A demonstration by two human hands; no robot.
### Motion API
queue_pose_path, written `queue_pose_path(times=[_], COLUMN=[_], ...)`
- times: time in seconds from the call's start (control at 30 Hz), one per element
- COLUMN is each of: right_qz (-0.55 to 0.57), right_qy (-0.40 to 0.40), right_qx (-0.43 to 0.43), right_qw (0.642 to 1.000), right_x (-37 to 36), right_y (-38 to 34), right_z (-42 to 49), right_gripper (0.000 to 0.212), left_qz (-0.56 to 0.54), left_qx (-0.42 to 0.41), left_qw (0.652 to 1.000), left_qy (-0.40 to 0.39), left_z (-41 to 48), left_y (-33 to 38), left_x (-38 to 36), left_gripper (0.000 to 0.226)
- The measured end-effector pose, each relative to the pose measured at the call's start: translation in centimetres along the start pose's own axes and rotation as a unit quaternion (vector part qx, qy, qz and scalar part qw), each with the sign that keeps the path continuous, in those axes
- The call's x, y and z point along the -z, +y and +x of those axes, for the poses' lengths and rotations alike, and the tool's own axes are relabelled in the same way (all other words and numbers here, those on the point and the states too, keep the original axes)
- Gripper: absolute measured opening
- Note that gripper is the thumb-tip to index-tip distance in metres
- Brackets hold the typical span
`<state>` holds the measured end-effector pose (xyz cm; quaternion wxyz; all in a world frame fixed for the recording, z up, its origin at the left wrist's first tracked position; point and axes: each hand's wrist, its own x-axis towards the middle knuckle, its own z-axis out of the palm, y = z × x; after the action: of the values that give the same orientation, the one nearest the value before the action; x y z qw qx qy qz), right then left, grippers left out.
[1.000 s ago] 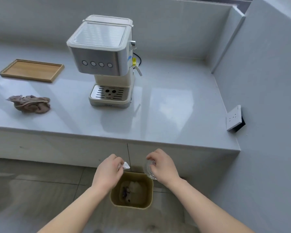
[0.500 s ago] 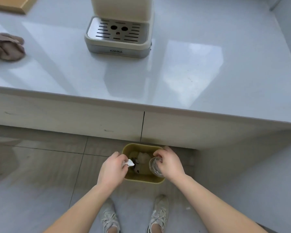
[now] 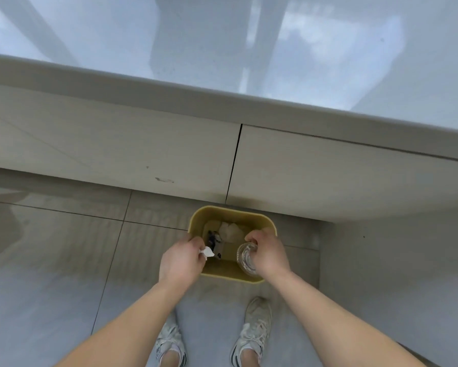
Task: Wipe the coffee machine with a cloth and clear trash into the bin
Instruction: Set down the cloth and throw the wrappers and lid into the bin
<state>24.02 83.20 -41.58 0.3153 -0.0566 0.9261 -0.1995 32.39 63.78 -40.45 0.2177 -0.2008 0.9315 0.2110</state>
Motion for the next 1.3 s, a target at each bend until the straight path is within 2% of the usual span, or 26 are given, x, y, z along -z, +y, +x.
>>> queue_pose_path(times=[0.17,0.27,0.63,0.9,1.3], right_qz=[0.014,0.023,0.025,0.006,-0.028], right_qy=[0.003,0.011,0.017,0.010,0.014], right_qx=[-0.008,-0.010,-0.029,-0.007,0.026], right_qw=[1.000,1.000,0.999,1.000,0.999], right_x=[-1.7,-2.1,-2.2,-2.0,1.0], right_y=[0.1,0.2,0.8,0.3,-1.5], right_z=[0.9,1.1,1.6,1.5,-1.2], right_gripper=[0.028,0.025,0.032,0.039,0.042], left_qz=[-0.016,-0.028,0.020,0.099,0.112], left_qx=[-0.008,-0.007,-0.015,-0.059,-0.064], left_qw=[1.000,1.000,1.000,0.993,0.992], left_qy=[0.010,0.003,-0.018,-0.015,0.003], left_z=[0.6,1.3,2.0,1.8,-1.0], left_y=[0.0,0.0,-0.7,-0.4,0.3], left_x=[-1.6,-1.9,-0.9,-0.1,3.5], left_gripper=[0.018,0.027,0.040,0.038,0.039])
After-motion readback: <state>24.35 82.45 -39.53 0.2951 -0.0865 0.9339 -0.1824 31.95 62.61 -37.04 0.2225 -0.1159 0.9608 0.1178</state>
